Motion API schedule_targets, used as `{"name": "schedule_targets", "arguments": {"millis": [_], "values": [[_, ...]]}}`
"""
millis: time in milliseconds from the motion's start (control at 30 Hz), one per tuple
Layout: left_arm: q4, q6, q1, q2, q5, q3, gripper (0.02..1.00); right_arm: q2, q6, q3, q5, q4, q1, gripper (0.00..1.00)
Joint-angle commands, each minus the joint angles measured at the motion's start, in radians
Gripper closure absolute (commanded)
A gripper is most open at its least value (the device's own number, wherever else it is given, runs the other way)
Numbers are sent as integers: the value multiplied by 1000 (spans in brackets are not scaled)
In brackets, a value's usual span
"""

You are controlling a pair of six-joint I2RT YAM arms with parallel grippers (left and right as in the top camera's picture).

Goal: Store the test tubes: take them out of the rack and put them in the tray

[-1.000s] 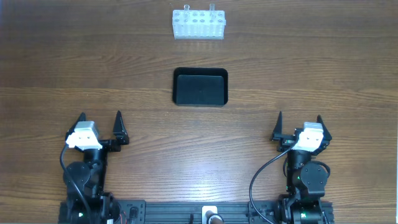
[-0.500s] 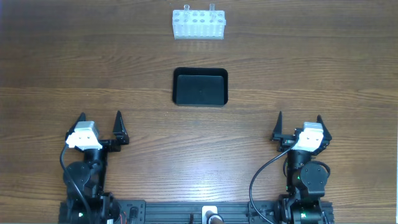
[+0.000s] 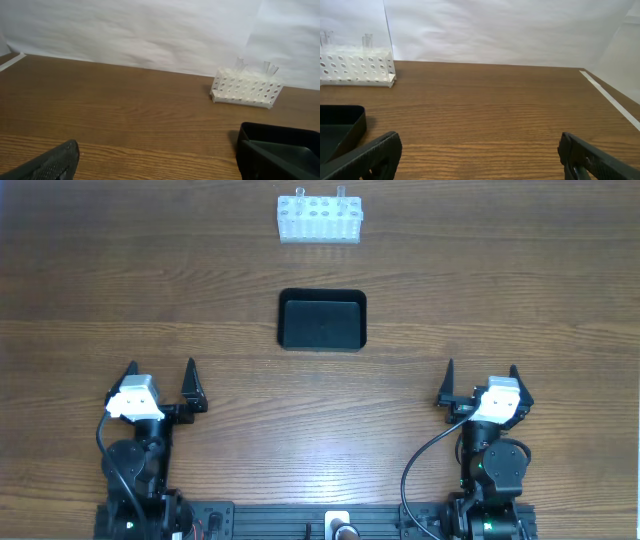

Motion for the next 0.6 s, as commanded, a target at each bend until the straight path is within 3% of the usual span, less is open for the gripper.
{"name": "schedule_targets", "arguments": {"millis": [33, 400, 600], "values": [[-3, 14, 5, 0, 0, -5, 23, -9, -1, -5, 3, -5, -6, 9], [-5, 14, 0, 160, 0, 141, 23, -9, -1, -5, 3, -4, -6, 7], [-7, 14, -69, 354, 0, 341, 20, -9, -1, -5, 3, -5, -6, 7]]}}
